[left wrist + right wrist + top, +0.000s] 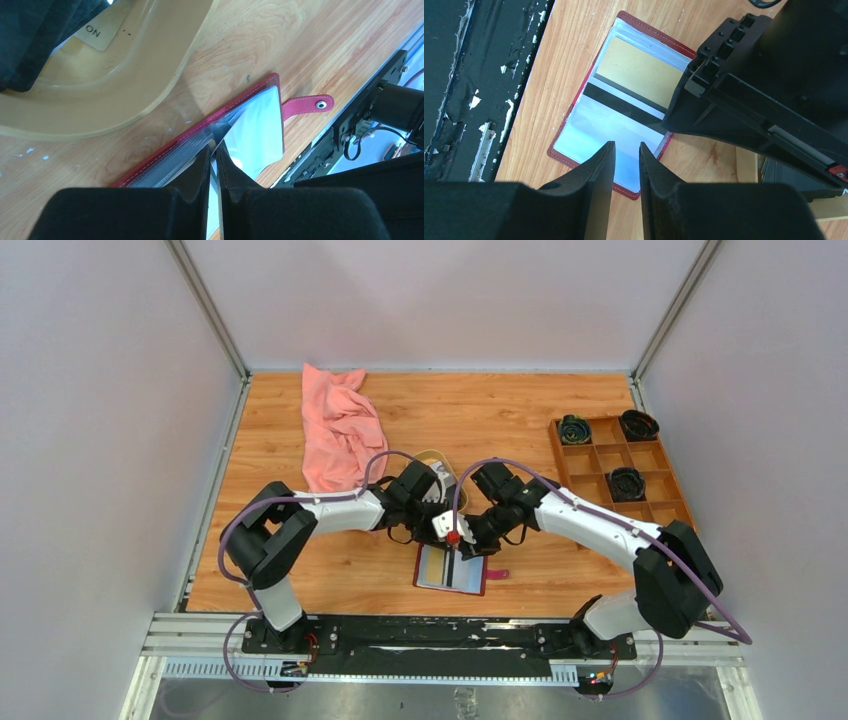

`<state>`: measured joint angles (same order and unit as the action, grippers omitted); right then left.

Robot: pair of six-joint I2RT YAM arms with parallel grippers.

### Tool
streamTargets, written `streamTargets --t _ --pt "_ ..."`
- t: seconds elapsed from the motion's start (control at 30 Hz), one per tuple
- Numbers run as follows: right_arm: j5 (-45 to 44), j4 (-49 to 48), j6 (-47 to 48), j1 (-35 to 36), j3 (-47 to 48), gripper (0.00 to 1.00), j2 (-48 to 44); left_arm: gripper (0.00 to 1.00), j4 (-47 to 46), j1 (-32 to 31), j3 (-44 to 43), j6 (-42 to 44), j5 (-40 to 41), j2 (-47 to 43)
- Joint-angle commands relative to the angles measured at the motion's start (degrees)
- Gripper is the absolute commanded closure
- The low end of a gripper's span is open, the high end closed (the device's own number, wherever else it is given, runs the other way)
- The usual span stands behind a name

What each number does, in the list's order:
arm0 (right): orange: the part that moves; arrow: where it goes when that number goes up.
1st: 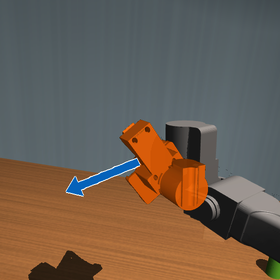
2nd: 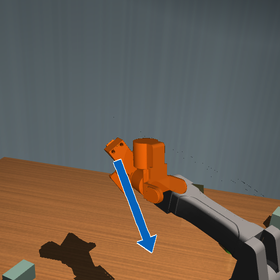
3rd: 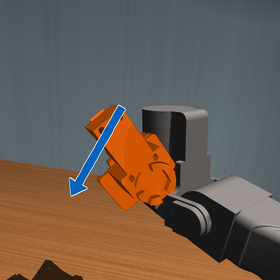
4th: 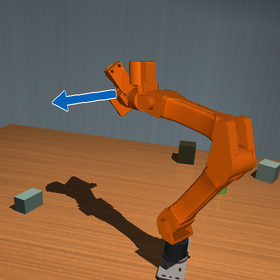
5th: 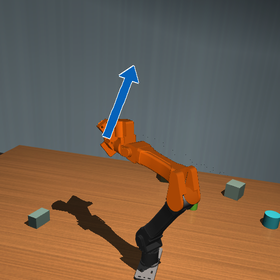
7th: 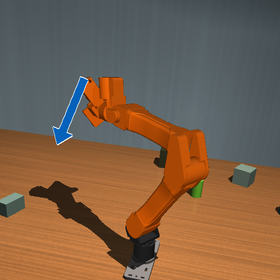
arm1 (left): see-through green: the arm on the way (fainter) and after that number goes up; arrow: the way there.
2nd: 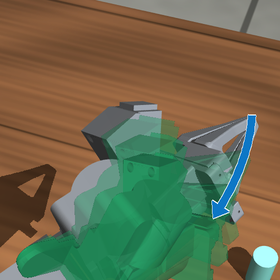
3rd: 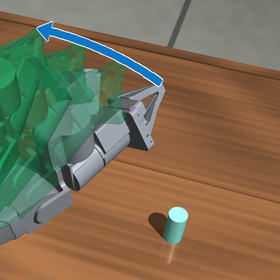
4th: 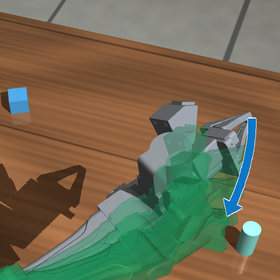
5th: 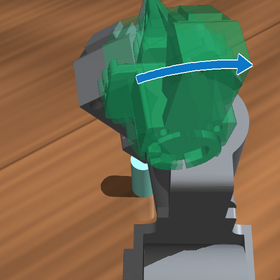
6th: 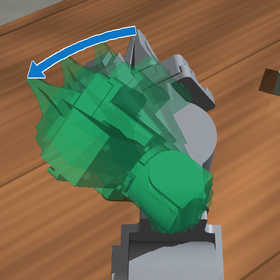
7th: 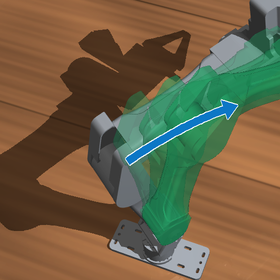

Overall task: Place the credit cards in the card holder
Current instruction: Insert the credit card into the card holder.

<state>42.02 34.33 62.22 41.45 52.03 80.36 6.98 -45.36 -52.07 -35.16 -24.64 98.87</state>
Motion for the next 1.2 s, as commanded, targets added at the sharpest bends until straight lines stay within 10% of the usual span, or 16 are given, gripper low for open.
streamTargets --t 0.0,0.57,1.17 --pt "1.05 1.62 0.75 -0.98 0.88 0.72 -1.52 0.91 -0.48 -1.68 -0.63 -0.26 -0.64 2.09" --pt "1.55 1.77 0.76 -1.65 0.88 0.72 -2.16 0.78 -2.41 -3.43 -0.75 -1.89 0.26 2.01" --pt "6.23 7.57 7.62 -3.05 1.02 0.72 -3.85 0.69 -2.85 -3.49 7.96 0.42 10.68 -17.1"
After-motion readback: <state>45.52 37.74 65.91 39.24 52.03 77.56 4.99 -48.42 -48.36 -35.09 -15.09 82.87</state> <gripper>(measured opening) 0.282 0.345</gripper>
